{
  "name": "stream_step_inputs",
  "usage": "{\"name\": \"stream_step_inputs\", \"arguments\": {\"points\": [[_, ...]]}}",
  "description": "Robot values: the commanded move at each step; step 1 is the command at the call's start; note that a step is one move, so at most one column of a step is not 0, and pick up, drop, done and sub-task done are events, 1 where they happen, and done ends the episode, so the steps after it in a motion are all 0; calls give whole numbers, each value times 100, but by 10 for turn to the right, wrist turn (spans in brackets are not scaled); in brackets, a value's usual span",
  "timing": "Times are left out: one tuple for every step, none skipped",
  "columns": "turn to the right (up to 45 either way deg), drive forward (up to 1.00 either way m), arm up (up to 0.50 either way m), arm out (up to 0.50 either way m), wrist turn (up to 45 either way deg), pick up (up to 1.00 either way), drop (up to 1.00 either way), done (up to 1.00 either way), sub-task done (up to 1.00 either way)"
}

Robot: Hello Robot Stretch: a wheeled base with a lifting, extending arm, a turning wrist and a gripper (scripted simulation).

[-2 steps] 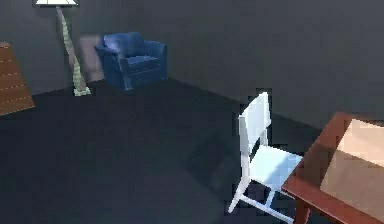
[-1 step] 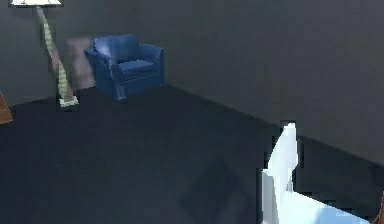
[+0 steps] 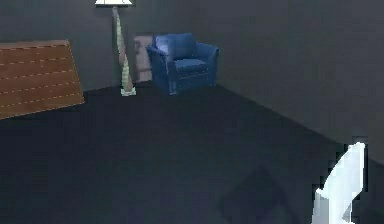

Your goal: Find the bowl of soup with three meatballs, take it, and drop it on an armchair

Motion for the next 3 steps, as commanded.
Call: {"name": "stream_step_inputs", "arguments": {"points": [[0, 70, 0, 0, 0, 0, 0, 0, 0], [60, 0, 0, 0, 0, 0, 0, 0, 0], [0, 100, 0, 0, 0, 0, 0, 0, 0]]}}
